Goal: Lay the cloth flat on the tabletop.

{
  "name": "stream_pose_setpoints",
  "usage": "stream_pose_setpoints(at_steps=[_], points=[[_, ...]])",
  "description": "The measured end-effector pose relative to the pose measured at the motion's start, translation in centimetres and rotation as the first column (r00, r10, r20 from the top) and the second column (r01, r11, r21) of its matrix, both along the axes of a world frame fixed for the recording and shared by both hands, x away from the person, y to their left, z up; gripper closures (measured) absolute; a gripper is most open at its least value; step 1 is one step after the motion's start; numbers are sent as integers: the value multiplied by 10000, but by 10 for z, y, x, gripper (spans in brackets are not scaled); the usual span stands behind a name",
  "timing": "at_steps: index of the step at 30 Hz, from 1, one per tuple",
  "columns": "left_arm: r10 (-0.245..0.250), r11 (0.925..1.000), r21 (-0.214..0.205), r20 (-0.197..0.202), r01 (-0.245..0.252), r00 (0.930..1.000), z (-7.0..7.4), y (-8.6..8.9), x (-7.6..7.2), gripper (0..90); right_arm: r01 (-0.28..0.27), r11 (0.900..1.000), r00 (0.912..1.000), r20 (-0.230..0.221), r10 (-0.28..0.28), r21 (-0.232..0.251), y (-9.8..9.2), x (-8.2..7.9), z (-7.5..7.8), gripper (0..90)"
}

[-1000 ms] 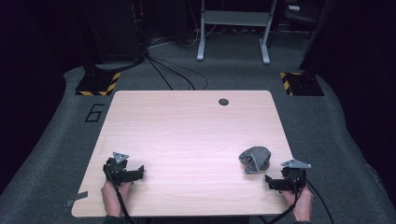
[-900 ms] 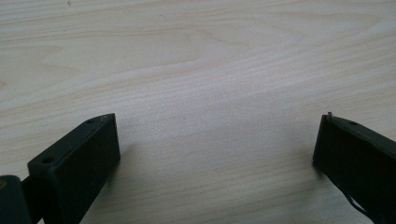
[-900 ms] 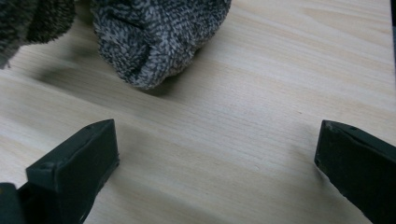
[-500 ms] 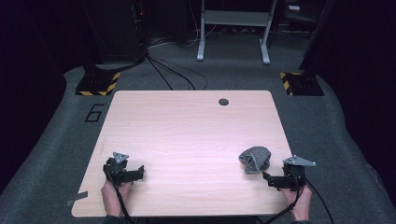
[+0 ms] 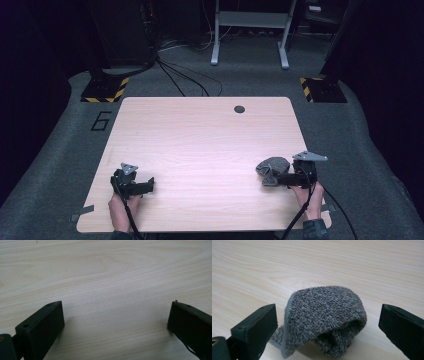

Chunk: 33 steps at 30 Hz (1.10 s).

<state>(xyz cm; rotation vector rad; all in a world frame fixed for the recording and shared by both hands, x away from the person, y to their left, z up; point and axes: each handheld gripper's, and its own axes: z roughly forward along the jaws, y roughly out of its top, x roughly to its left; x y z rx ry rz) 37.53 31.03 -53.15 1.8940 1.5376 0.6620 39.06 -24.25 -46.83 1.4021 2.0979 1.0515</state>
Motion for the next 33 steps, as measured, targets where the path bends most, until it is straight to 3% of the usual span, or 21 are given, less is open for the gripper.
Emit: stream_pose_setpoints(at_steps=[5, 13, 22, 26, 33], points=[[5, 10000, -5, 0, -5, 10000, 0, 0, 0, 5, 39, 9995, 9990, -457, -24, 328, 1, 8, -13, 45], [8, 10000, -6, -1, -8, 10000, 0, 0, 0, 6, 235, 9995, 9964, -806, -249, -189, 4, 9, -31, 160], [6, 10000, -3, 0, -6, 10000, 0, 0, 0, 5, 545, 9950, 9967, -559, -594, -842, 6, 7, -38, 322], [5, 10000, -1, 2, -5, 10000, 0, 0, 0, 5, 371, 9922, 9982, -427, -425, -1190, 8, 5, -40, 426], [13, 10000, 18, 8, -13, 10000, 0, 0, 0, 5, 209, 9929, 9994, -248, -240, -1170, 7, 4, -38, 544]])
